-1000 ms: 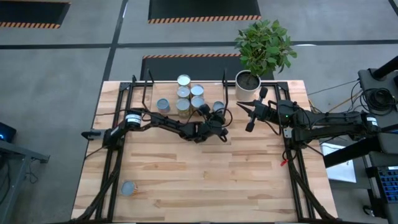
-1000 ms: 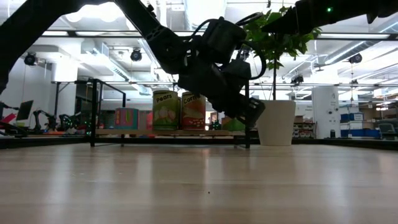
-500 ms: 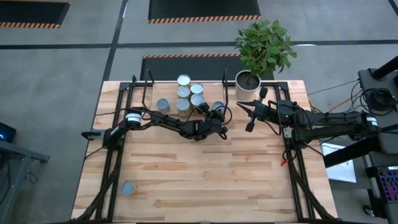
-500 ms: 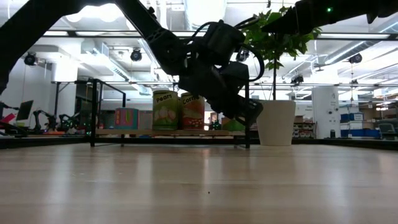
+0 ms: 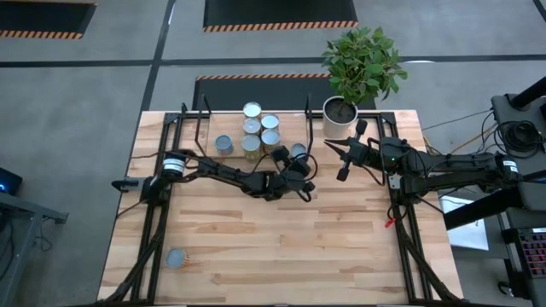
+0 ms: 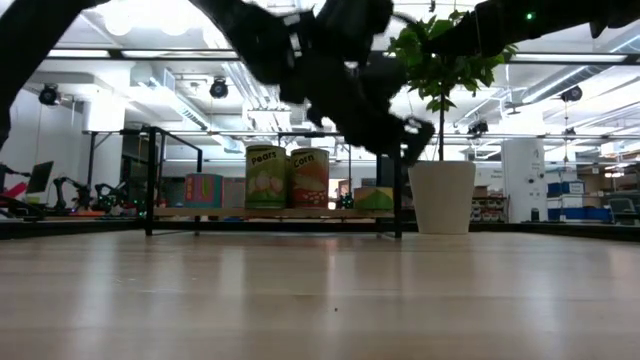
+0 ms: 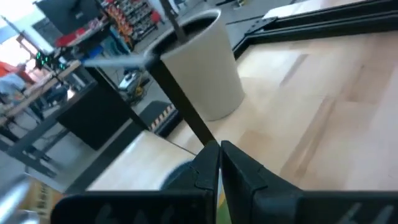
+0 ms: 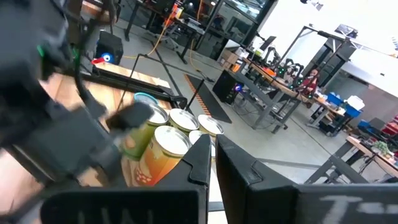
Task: Pick and place cans onto a shelf
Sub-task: Put the canned mushrooms on the shelf
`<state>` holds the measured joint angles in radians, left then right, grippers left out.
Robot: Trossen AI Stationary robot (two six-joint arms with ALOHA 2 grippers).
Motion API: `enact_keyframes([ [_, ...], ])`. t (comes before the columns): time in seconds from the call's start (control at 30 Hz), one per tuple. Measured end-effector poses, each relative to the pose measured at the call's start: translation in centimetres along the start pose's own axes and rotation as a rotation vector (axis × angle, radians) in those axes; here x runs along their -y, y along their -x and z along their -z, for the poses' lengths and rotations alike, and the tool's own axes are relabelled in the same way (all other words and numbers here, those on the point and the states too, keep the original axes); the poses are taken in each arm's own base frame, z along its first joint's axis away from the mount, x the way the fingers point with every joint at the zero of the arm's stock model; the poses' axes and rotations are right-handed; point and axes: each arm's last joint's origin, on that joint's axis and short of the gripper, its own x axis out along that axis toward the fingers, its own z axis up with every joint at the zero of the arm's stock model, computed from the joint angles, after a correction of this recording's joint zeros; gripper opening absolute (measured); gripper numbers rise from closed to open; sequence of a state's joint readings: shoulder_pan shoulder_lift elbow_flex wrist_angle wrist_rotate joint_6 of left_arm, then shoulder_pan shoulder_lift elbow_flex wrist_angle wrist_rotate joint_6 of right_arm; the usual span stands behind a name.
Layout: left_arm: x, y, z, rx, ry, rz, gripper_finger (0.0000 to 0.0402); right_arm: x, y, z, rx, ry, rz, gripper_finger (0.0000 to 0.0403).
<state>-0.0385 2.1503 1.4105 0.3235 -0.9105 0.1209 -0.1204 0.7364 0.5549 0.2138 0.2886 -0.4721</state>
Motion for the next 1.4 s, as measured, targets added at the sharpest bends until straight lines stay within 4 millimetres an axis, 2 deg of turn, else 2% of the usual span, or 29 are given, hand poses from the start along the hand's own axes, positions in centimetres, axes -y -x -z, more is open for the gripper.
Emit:
enact_keyframes([
  [0.17,-1.9,3.5,-3.2,0.004,-0.088,-0.045,0.0000,0.0,0.0,0.0,0.000,-0.017,0.000,0.0012],
  [0.27,-4.2,6.5,-5.1,-0.011,-0.135,-0.055,0.0000,0.0,0.0,0.0,-0.001,-0.050,-0.001,0.0012],
  [0.37,-7.0,10.0,-5.8,0.013,-0.135,0.021,0.0000,0.0,0.0,0.0,-0.008,-0.088,-0.004,0.0009],
  [0.53,-11.2,15.3,-4.6,0.145,-0.038,0.267,0.0000,0.1,-1.3,-1.2,-0.103,-0.161,-0.052,0.0009],
  [0.63,-13.0,17.2,-3.1,0.209,0.046,0.295,0.0000,-0.6,-3.1,-1.8,-0.190,-0.169,-0.108,0.0009],
  [0.8,-15.9,19.5,-1.7,0.289,0.087,0.306,0.0000,-2.5,-6.7,-2.8,-0.359,-0.107,-0.214,0.0009],
  [1.07,-19.5,21.3,-1.0,0.352,0.133,0.293,0.0000,-2.3,-12.7,-5.4,-0.802,-0.056,-0.319,0.0008],
  [1.17,-20.3,21.7,-0.4,0.365,0.147,0.291,0.0000,-2.1,-14.7,-5.1,-0.959,0.005,-0.422,0.0008],
  [1.27,-20.9,22.0,0.0,0.375,0.159,0.290,0.0000,-2.1,-16.4,-3.9,-1.069,0.084,-0.513,0.0008],
  [1.4,-21.7,22.4,0.3,0.389,0.182,0.290,0.0000,-2.3,-18.3,-2.4,-1.096,0.183,-0.580,0.0008],
])
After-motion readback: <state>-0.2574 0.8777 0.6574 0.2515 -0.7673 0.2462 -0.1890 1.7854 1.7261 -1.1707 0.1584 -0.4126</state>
